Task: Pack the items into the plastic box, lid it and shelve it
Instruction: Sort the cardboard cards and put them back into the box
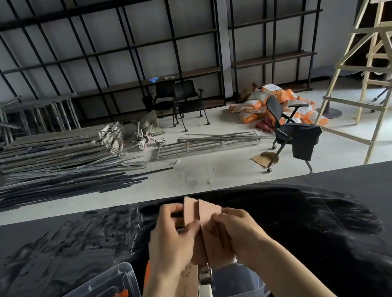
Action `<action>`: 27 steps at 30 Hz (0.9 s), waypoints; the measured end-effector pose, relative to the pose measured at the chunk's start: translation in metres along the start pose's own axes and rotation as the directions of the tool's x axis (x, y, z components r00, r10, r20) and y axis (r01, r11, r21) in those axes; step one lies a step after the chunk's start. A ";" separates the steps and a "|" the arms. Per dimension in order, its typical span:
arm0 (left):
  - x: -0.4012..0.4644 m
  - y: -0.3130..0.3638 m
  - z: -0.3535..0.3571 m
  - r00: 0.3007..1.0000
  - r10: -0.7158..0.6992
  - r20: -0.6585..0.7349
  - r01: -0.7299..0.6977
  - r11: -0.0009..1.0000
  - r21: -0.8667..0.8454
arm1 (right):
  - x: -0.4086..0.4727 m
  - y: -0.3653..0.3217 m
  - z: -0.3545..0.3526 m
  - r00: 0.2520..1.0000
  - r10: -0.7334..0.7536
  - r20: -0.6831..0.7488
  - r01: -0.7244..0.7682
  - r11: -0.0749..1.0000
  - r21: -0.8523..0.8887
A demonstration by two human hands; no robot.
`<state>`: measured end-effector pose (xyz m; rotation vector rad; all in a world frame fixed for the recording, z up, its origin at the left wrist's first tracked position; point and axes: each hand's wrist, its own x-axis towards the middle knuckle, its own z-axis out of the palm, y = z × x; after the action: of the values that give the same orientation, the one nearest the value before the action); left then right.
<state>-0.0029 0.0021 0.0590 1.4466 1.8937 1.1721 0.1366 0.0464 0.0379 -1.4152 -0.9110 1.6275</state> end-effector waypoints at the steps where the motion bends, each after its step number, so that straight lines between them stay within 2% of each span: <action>1: 0.000 0.001 0.004 0.999 -0.019 0.043 0.021 0.998 -0.061 | 0.001 0.000 0.002 1.000 -0.006 -0.001 0.006 1.000 0.009; 4: -0.001 -0.001 0.012 0.988 -0.010 0.157 0.019 0.998 -0.054 | 0.003 -0.002 -0.001 0.999 -0.034 -0.032 0.035 0.999 0.012; 5: -0.002 -0.005 0.012 0.987 0.020 0.158 -0.023 1.000 0.020 | 0.004 -0.002 -0.004 0.996 -0.056 -0.066 0.056 0.998 -0.009; 6: -0.002 -0.011 0.012 0.989 0.060 0.133 -0.082 0.983 0.162 | 0.005 -0.003 -0.008 0.991 -0.079 -0.113 0.075 0.996 -0.040; 8: -0.005 -0.021 0.010 0.989 0.118 0.094 -0.150 0.836 0.528 | 0.008 -0.004 -0.013 0.975 -0.099 -0.198 0.082 0.992 -0.094; 9: -0.008 -0.025 0.010 0.990 0.089 0.107 -0.137 0.753 0.643 | 0.008 -0.004 -0.015 0.971 -0.094 -0.218 0.072 0.992 -0.108; 11: -0.014 -0.029 0.015 0.985 -0.004 0.172 -0.132 0.623 0.771 | 0.008 -0.004 -0.015 0.975 -0.070 -0.210 0.044 0.991 -0.129; 13: -0.015 -0.035 0.023 0.967 -0.053 0.251 -0.185 0.535 0.825 | 0.006 -0.002 -0.014 0.982 -0.056 -0.182 0.028 0.988 -0.154; 15: -0.014 -0.039 0.030 0.951 -0.074 0.301 -0.228 0.490 0.842 | 0.005 0.001 -0.013 0.984 -0.059 -0.170 0.031 0.987 -0.160; 18: -0.013 -0.041 0.033 0.954 -0.067 0.292 -0.218 0.512 0.831 | 0.006 0.003 -0.014 0.983 -0.074 -0.166 0.046 0.985 -0.165; 22: -0.014 -0.042 0.032 0.971 -0.103 0.216 -0.115 0.592 0.798 | 0.005 0.002 -0.014 0.984 -0.074 -0.165 0.047 0.985 -0.164; 27: -0.015 -0.040 0.036 0.973 -0.154 0.170 -0.054 0.566 0.823 | 0.005 0.003 -0.014 0.985 -0.073 -0.158 0.049 0.987 -0.155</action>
<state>0.0097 -0.0026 0.0049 1.8347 2.4128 -0.0366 0.1498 0.0501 0.0313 -1.5827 -0.9881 1.3985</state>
